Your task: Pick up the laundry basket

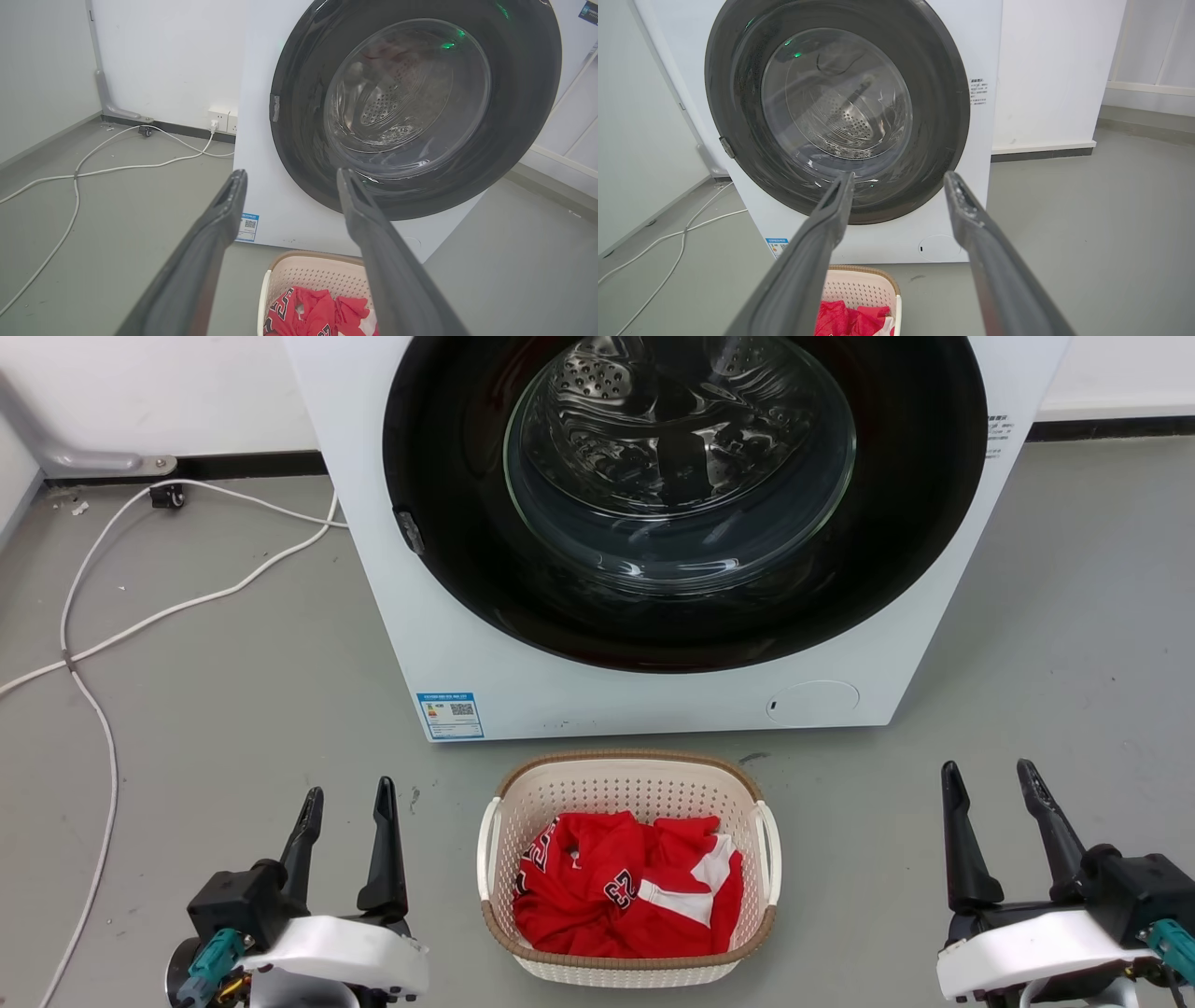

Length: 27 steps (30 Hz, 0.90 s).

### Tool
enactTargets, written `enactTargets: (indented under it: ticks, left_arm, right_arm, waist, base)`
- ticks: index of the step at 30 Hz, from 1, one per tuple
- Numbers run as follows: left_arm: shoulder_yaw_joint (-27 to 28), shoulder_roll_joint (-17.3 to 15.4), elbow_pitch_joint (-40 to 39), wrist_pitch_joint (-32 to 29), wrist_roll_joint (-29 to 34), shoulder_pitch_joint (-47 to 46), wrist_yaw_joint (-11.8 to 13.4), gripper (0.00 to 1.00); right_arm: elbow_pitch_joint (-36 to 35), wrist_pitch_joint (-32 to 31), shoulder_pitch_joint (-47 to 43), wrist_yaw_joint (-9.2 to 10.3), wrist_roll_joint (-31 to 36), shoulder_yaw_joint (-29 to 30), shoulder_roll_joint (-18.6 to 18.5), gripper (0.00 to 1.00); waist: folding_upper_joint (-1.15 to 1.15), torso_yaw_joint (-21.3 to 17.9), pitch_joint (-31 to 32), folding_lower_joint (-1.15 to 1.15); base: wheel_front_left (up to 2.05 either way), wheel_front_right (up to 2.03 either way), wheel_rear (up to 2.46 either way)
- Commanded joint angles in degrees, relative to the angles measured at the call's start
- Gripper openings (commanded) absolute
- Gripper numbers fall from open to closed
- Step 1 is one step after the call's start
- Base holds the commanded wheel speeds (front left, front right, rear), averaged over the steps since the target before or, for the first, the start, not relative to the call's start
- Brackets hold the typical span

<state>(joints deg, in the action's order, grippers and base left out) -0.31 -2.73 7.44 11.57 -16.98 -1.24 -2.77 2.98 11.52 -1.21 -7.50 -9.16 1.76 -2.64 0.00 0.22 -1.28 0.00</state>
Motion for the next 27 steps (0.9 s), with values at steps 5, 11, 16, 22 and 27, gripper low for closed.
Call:
enactTargets:
  ticks: [5, 11, 16, 22, 27]
  left_arm:
    - [-0.4, -0.2, -0.3, 1.0, 3.8, 0.5, 0.4, 1.00]
    - [-0.6, -0.2, -0.4, 1.8, 6.5, 0.8, 0.6, 1.00]
    - [-0.7, -0.2, -0.3, 2.3, 8.7, 0.9, 0.8, 1.00]
    - [-0.8, -0.2, -0.4, 2.9, 11.2, 1.1, 1.2, 1.00]
    - [-0.9, -0.2, -0.6, 3.4, 13.0, 1.2, 1.4, 1.00]
  right_arm:
    - [-1.2, 1.1, -0.2, 0.02, 4.0, -0.4, -0.3, 1.00]
    - [-1.2, 1.8, -0.6, 0.02, 7.0, -0.6, -0.3, 1.00]
    - [-1.4, 2.3, -0.9, 0.02, 9.5, -0.7, -0.4, 1.00]
    - [-1.7, 3.0, -1.2, 0.02, 12.1, -0.8, -0.4, 1.00]
    - [-2.0, 3.5, -1.3, 0.02, 14.4, -0.9, -0.4, 1.00]
  waist:
    - [0.00, 0.0, -0.1, 0.00]
    - [0.00, -0.1, -0.1, 0.00]
    - [0.00, -0.1, -0.1, 0.00]
    - [0.00, 0.0, -0.2, 0.00]
    - [0.00, 0.0, -0.1, 0.00]
  base:
    - [0.00, 0.00, 0.00]
    - [0.00, 0.00, 0.00]
    - [0.00, 0.00, 0.00]
    - [0.00, 0.00, 0.00]
    - [0.00, 0.00, 0.00]
